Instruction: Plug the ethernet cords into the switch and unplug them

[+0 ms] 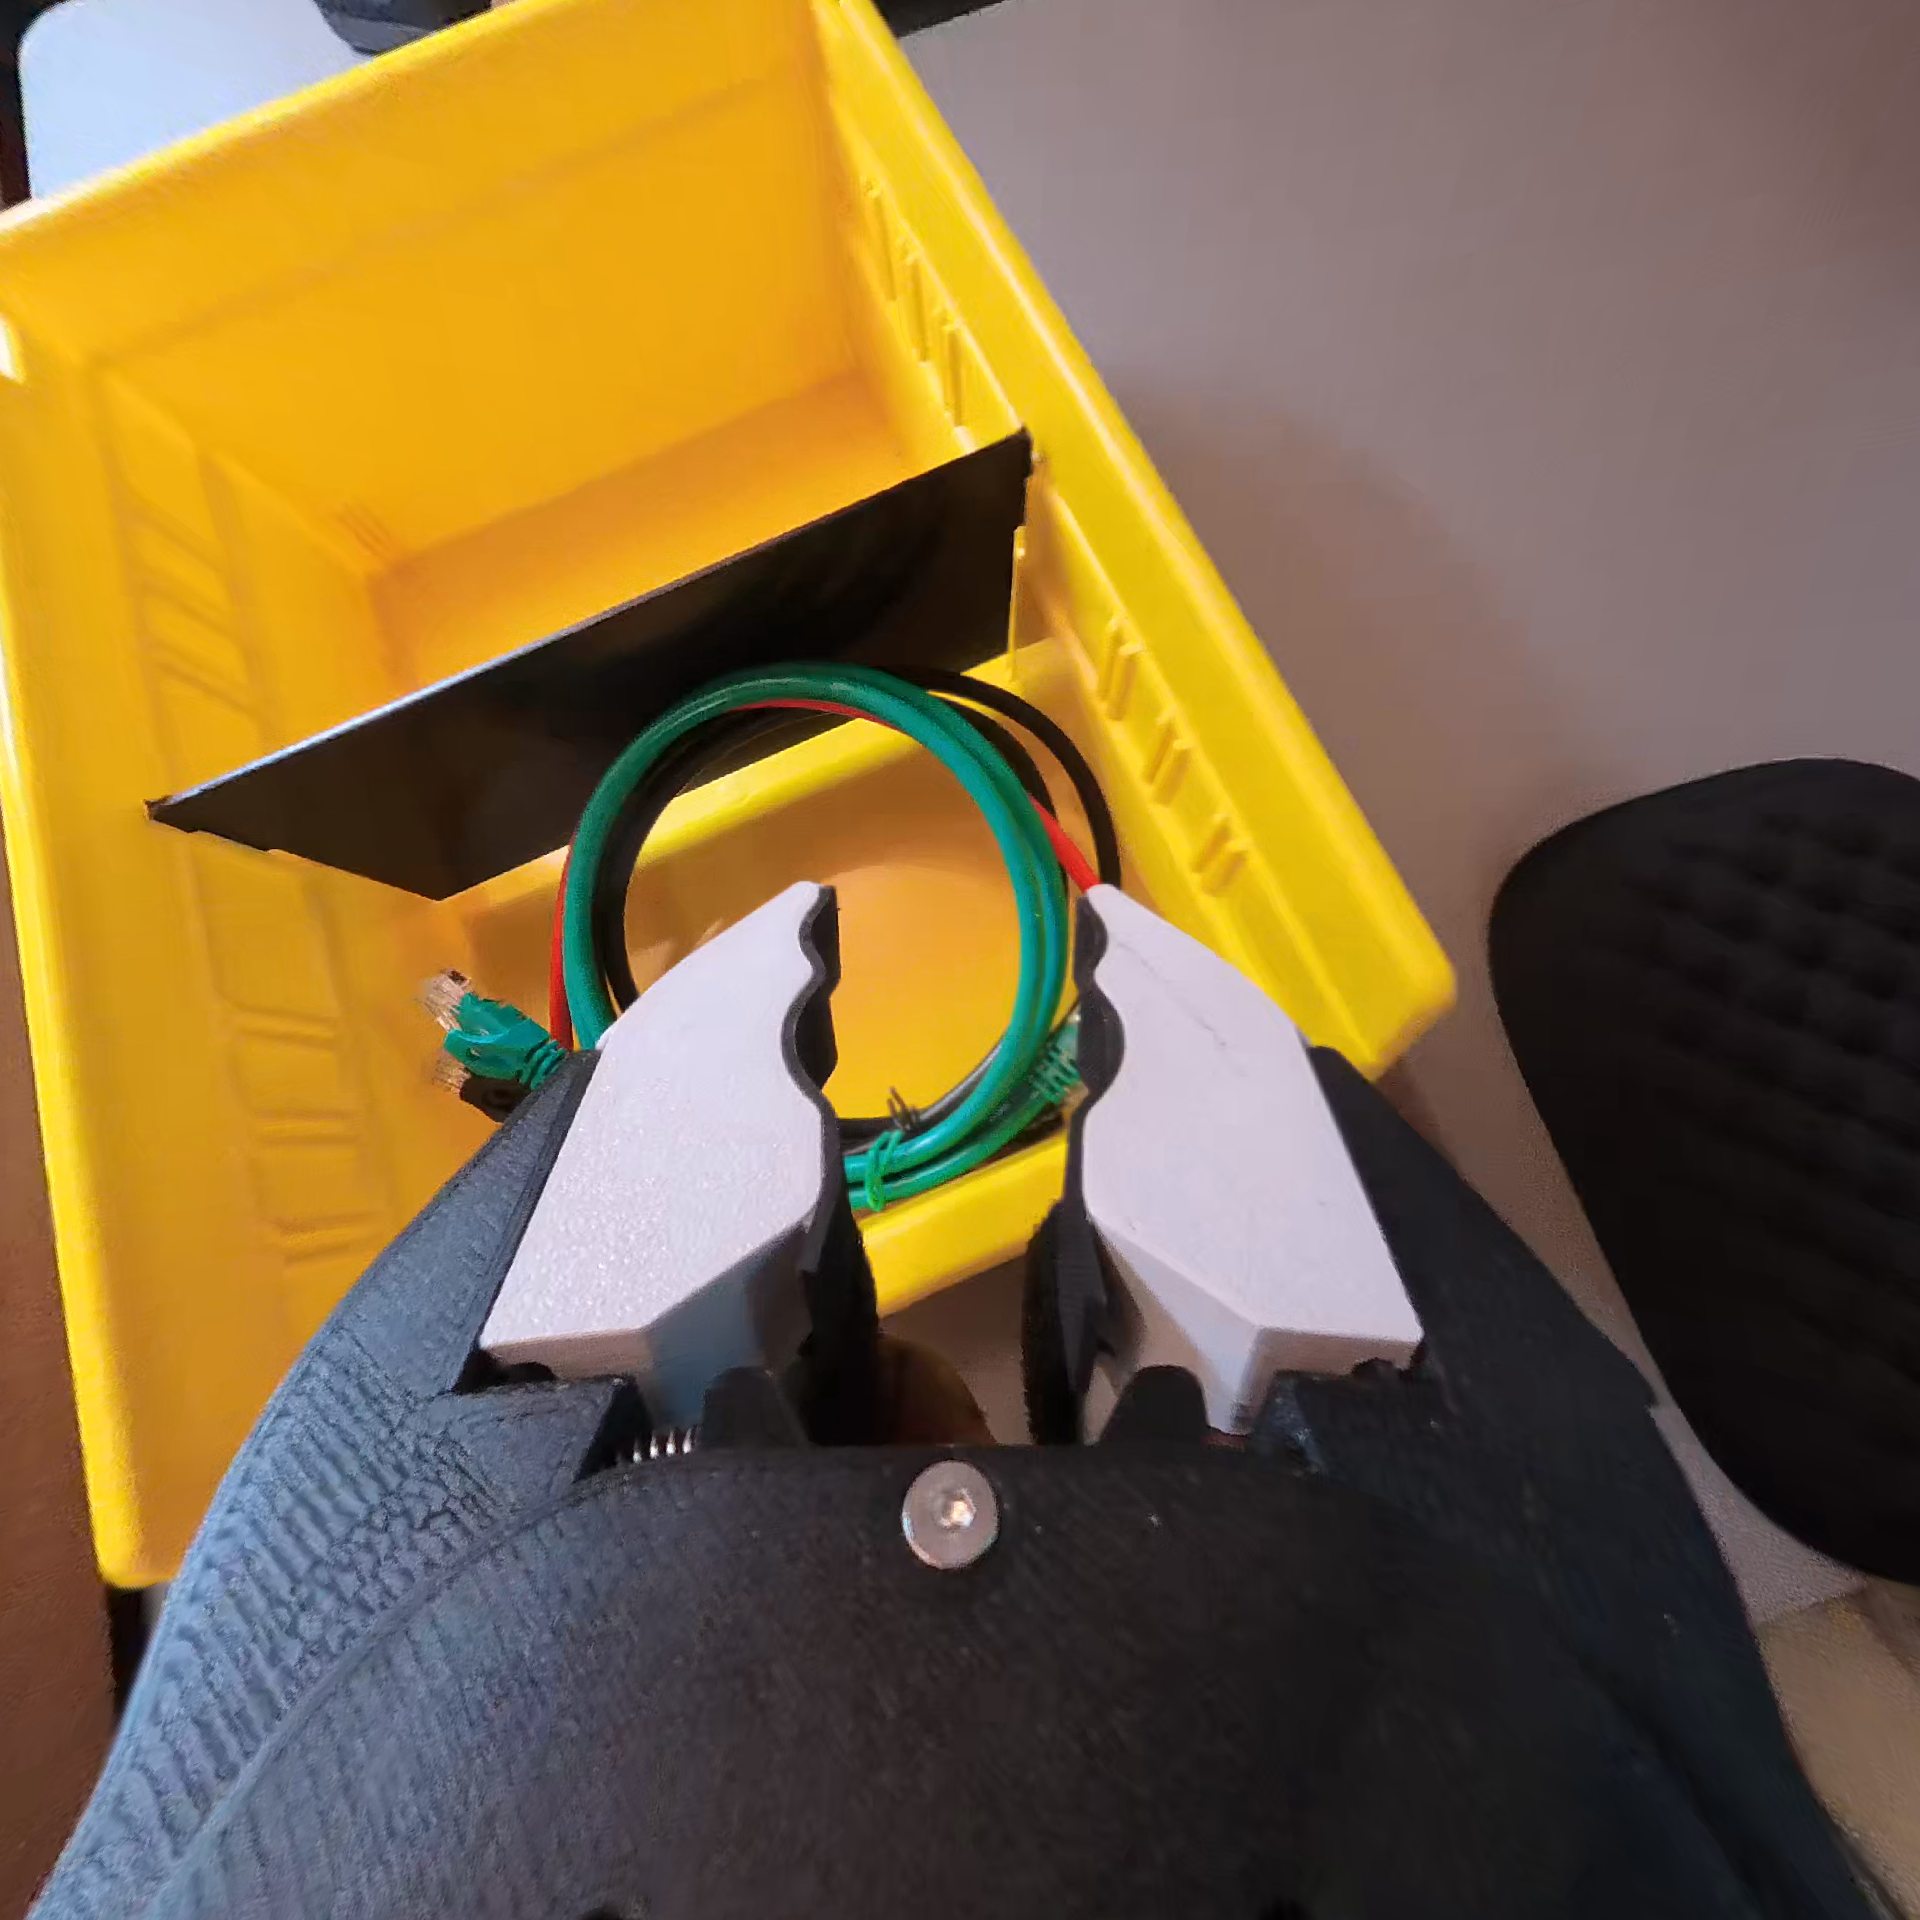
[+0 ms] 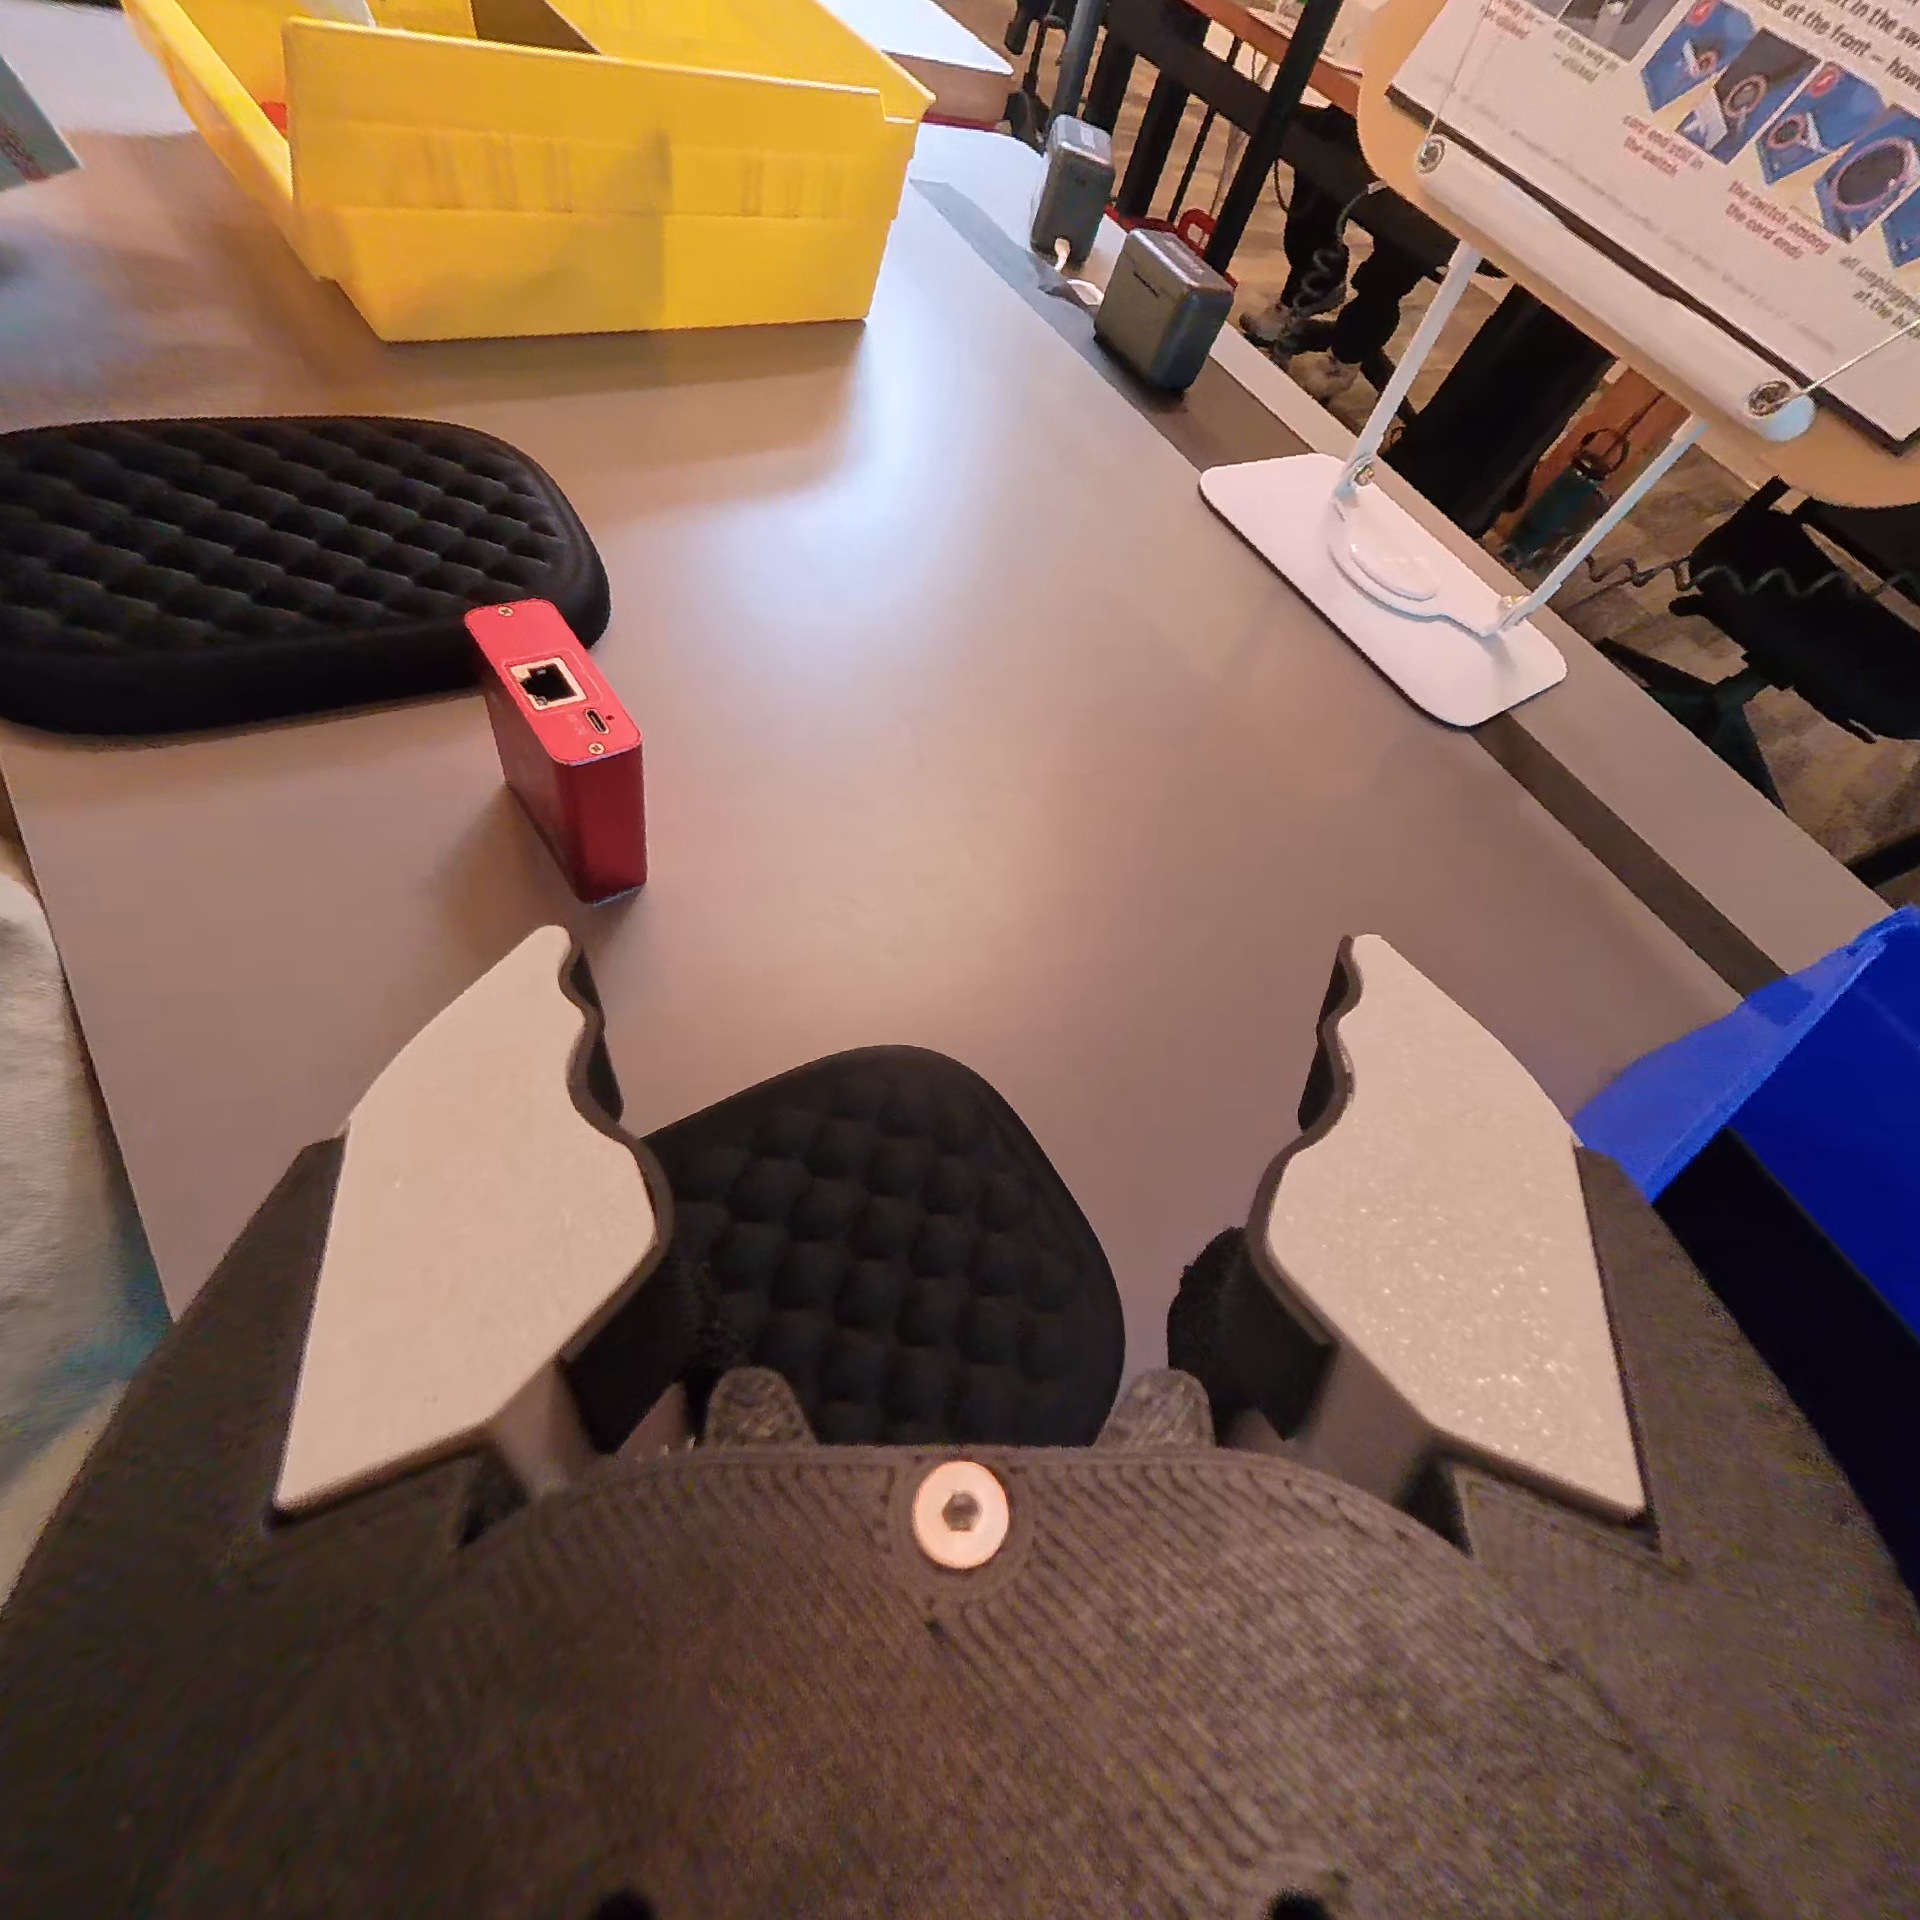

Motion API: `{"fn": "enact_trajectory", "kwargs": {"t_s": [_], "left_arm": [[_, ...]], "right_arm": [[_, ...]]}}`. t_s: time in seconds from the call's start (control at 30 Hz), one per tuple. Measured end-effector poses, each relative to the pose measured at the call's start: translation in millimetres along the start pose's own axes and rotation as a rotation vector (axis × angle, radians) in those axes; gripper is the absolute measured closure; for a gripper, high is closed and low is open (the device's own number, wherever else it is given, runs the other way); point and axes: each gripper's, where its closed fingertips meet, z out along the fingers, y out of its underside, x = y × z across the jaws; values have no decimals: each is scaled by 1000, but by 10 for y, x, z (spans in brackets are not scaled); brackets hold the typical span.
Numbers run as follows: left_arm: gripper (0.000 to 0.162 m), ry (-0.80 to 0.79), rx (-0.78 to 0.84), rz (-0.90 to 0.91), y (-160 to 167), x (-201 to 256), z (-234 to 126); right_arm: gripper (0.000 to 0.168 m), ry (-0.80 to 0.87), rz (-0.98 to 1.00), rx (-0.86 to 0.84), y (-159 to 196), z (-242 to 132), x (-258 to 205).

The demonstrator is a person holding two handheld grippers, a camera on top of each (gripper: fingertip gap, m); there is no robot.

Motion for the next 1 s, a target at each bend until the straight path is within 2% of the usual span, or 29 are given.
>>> {"fn": "enact_trajectory", "kwargs": {"t_s": [0.1,0.23,0.4,0.47,0.9,0.93,1.0], "left_arm": [[123,96,-37,-39,63,48,106],[130,99,-102,-35,205,28,301],[138,196,-95,-45,232,200,369],[155,174,-75,-40,212,167,360],[156,15,215,-3,-277,11,-226],[156,-1,241,7,-332,5,-283],[156,-30,296,17,-451,4,-401]], "right_arm": [[39,10,-2,2,-10,-25,19],[39,11,-1,1,-5,-26,21],[39,18,-8,-17,19,-22,31],[39,19,-6,-15,22,-23,36],[41,-8,-12,-8,22,5,-27],[44,-18,-12,-4,8,11,-44],[64,-88,-12,8,-41,47,-164]]}}
